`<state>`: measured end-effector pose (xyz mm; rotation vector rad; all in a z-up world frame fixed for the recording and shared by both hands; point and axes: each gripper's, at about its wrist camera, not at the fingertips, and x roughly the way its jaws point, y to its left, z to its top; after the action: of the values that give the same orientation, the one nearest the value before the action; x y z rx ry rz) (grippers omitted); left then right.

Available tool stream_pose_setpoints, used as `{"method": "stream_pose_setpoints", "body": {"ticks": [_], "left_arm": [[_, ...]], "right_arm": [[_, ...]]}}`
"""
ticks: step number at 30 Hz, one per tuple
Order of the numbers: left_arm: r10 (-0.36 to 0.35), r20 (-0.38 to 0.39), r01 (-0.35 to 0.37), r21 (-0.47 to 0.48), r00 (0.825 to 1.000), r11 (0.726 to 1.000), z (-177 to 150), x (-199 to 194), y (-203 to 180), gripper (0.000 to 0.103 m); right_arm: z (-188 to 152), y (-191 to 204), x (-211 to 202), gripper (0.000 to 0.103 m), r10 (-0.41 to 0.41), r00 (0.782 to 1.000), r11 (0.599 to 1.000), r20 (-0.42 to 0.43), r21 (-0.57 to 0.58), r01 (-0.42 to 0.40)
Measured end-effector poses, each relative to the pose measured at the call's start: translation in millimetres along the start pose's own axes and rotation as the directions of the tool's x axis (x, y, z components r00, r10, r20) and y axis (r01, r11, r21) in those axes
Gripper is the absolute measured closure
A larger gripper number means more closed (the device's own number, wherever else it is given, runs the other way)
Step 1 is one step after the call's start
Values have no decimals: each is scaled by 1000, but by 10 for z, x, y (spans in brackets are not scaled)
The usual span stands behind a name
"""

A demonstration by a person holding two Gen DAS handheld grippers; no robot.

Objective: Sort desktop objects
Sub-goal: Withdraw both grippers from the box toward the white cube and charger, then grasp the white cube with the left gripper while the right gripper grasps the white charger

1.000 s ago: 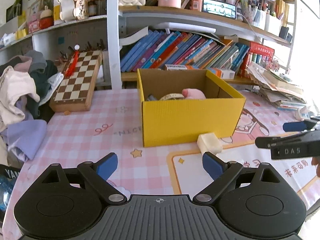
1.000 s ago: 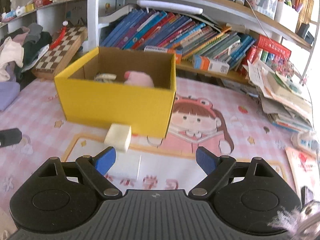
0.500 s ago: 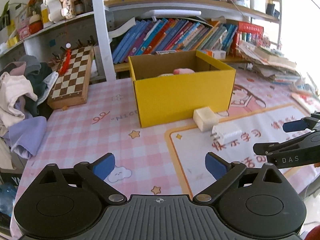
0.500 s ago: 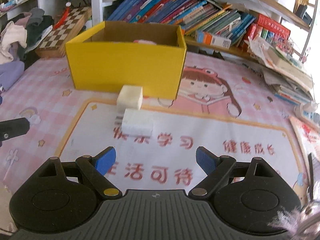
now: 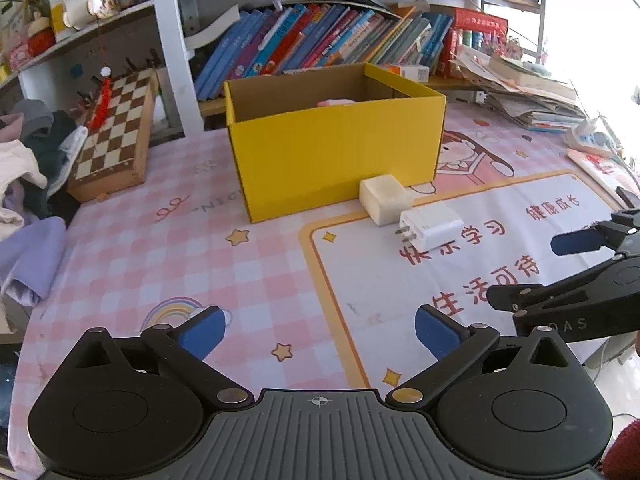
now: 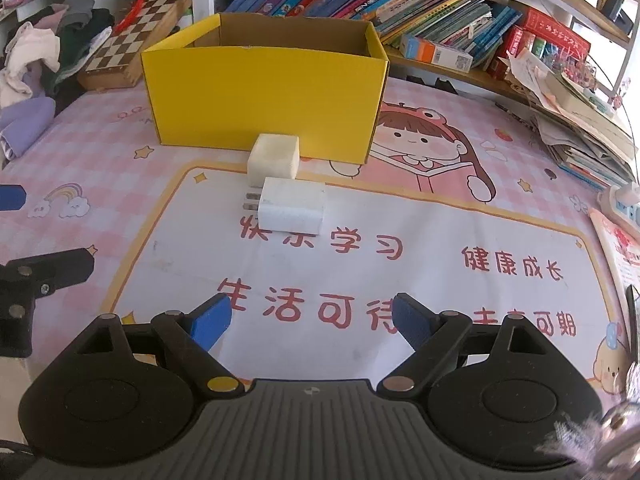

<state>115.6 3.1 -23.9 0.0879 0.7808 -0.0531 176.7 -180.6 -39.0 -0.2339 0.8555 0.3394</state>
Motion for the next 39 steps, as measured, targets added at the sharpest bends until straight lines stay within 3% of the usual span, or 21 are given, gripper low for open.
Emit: {"method": "stream_pose_setpoints", "body": {"ticks": [2, 13, 16, 20, 23, 37, 39], "left_arm": [[-2, -6, 2, 1, 1000, 1000, 20, 30, -12, 0], [-36, -4, 36, -28, 999, 999, 190, 197, -50, 0], [-42, -6, 42, -22, 999, 999, 226, 255, -86, 0], [-24, -18, 24, -15, 1000, 1000, 266, 335, -120, 0], [-15, -28, 14, -29, 1000, 999, 292, 379, -106, 0], [38, -64, -41, -34, 997, 999, 377, 452, -103, 0], [40, -67, -42, -31, 997, 999, 390, 462, -127, 0]], "right_arm": [[25, -12, 19, 7, 5, 1000, 1000, 3, -7, -5], [214, -183, 164, 5, 29, 999, 999, 20, -20, -28], [275, -209, 221, 8, 45, 999, 998, 23, -36, -44], [353, -218, 337, 23, 82, 997, 995, 5, -57, -82], [408, -206, 436, 29, 115, 993, 990, -13, -76, -115], [582, -147, 816, 29, 194, 979, 975, -55, -97, -199], [582, -147, 853, 38, 204, 977, 973, -60, -101, -209]]}}
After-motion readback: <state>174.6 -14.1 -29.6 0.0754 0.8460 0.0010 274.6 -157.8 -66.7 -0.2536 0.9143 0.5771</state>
